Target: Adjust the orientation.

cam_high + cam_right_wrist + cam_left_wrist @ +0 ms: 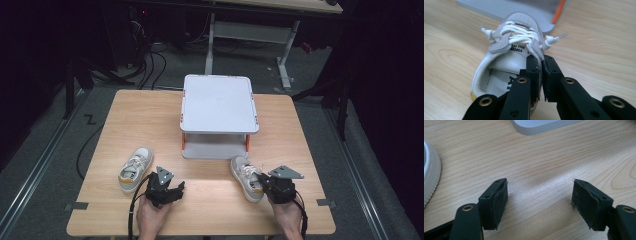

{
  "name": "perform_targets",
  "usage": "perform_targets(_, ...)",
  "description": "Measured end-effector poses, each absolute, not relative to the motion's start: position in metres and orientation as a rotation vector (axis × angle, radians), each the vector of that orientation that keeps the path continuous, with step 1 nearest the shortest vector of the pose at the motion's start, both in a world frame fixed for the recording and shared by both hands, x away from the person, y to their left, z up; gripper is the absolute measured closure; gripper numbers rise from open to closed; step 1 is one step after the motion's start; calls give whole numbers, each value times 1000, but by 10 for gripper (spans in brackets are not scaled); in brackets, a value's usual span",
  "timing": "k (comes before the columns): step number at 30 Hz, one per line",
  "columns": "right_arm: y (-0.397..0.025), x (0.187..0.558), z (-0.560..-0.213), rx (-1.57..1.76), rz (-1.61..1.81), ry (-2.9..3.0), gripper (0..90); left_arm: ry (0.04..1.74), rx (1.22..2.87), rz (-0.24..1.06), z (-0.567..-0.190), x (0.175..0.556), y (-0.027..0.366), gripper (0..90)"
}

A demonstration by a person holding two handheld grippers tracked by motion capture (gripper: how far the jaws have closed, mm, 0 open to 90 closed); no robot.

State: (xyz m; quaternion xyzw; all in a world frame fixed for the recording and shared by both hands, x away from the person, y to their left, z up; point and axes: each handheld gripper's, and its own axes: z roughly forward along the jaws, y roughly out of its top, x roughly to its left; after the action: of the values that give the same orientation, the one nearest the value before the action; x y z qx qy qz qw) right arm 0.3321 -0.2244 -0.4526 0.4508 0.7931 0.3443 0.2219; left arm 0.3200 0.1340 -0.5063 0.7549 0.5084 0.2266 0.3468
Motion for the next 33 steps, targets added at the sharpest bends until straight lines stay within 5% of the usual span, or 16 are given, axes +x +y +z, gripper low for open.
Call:
perform_targets(16, -173, 328, -462, 1196, 953, 2206, 817, 1320, 1962, 591, -506, 320, 134, 293)
perform_targets(33, -184, 333, -463, 1272, 1014, 2228, 437, 1321, 1962, 591, -506, 320, 134, 293)
